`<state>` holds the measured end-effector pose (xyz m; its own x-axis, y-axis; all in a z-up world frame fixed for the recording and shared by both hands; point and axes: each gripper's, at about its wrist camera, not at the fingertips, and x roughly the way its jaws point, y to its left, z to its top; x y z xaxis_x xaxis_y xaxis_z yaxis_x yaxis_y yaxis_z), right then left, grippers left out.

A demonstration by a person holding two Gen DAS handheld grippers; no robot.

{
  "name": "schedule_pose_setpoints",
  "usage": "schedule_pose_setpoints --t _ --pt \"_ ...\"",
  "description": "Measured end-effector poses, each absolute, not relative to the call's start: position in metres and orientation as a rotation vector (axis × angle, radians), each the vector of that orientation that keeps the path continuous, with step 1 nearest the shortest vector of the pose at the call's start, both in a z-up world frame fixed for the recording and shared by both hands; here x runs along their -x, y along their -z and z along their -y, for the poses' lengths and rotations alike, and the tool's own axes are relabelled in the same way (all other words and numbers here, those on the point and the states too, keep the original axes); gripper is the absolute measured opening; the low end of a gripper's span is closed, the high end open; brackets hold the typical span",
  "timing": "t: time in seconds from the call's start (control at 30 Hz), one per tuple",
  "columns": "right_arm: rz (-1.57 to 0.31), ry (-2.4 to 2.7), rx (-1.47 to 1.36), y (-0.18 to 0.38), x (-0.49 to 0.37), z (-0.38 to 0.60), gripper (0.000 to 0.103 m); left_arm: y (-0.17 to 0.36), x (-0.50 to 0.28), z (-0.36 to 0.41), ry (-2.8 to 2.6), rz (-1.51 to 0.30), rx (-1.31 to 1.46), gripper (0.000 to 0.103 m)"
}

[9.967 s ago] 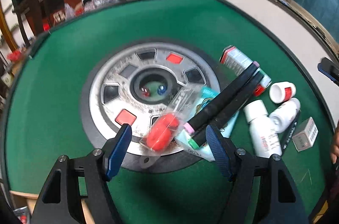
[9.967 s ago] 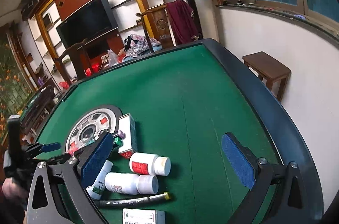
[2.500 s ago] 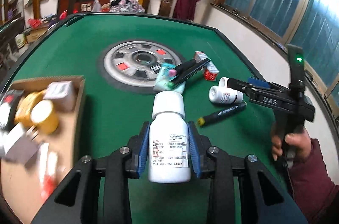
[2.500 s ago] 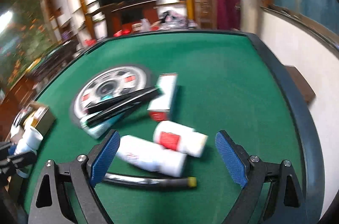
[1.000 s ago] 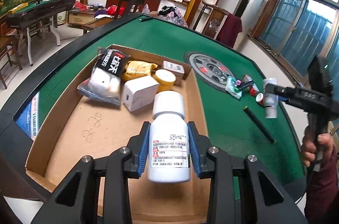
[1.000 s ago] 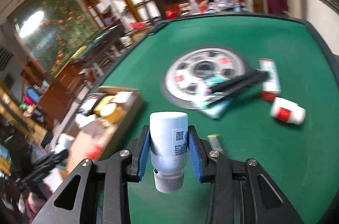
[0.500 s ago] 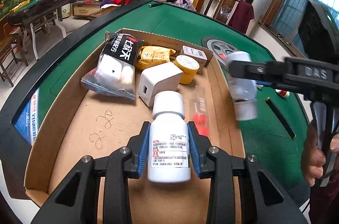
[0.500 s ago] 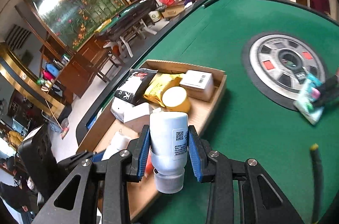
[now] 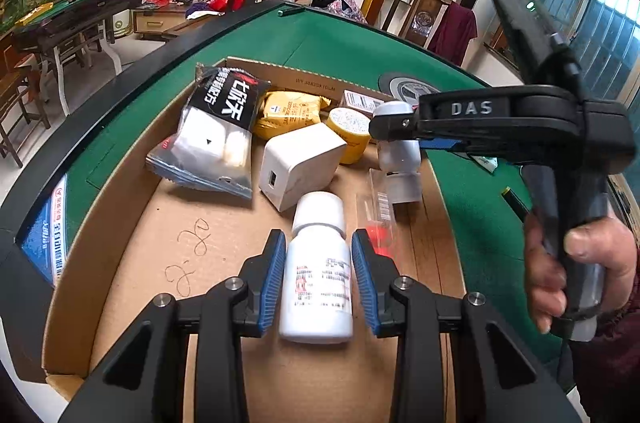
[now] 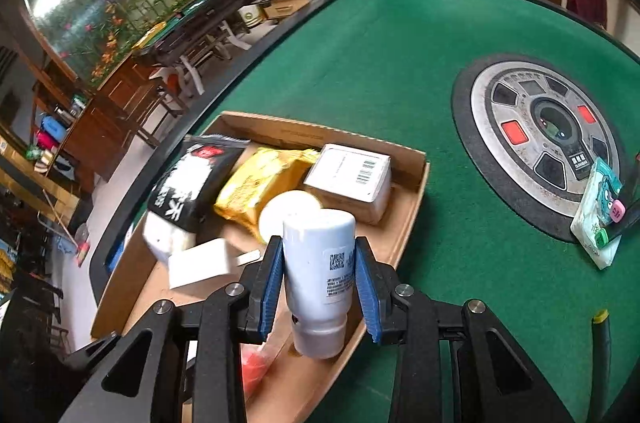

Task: Organize objects
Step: 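Carry both white bottles into the cardboard tray and open both tools, then grasp the black marker with yellow cap with the right tool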

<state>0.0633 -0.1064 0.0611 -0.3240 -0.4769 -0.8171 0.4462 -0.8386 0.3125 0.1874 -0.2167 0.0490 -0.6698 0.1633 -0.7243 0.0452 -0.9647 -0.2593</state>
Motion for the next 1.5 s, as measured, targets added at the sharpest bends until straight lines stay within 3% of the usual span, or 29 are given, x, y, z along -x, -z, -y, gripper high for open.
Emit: schedule_pose_setpoints --t 0.1,0.17,0.27,0.5,0.77,0.87,0.93,1.03,1.17,1.5 --pt "0.047 2.193 -1.366 -0.061 -0.059 0.104 0.040 -0.056 -0.192 0.215 -2.786 0.406 1.221 0.039" --pt "0.054 2.208 -1.359 -0.063 -0.058 0.101 0.041 -0.061 -0.195 0.215 -2.791 0.418 1.200 0.054" --pt "0.084 2.223 -1.322 -0.075 -0.062 0.091 0.051 -0.071 -0.203 0.219 -2.805 0.446 1.163 0.067" --pt "0.061 2.387 -1.133 -0.123 -0.087 0.035 0.081 -0.093 -0.223 0.226 -2.855 0.474 1.092 0.076" --pt "-0.175 2.804 -0.779 -0.170 -0.141 -0.054 0.102 -0.104 -0.228 0.203 -2.829 0.428 1.073 0.081" --pt "-0.230 2.916 -0.681 -0.166 -0.150 -0.086 0.103 -0.106 -0.228 0.188 -2.807 0.389 1.071 0.082" --pt "-0.227 2.939 -0.761 -0.156 -0.142 -0.104 0.103 -0.108 -0.228 0.178 -2.800 0.362 1.071 0.083" --pt "-0.044 2.855 -1.028 -0.131 -0.122 -0.139 0.103 -0.108 -0.226 0.164 -2.786 0.318 1.087 0.084" --pt "0.127 2.771 -1.170 -0.106 -0.112 -0.168 0.103 -0.104 -0.222 0.149 -2.765 0.290 1.122 0.084" --pt "-0.039 2.680 -1.237 -0.070 -0.115 -0.160 0.103 -0.085 -0.209 0.120 -2.688 0.258 1.237 0.084"
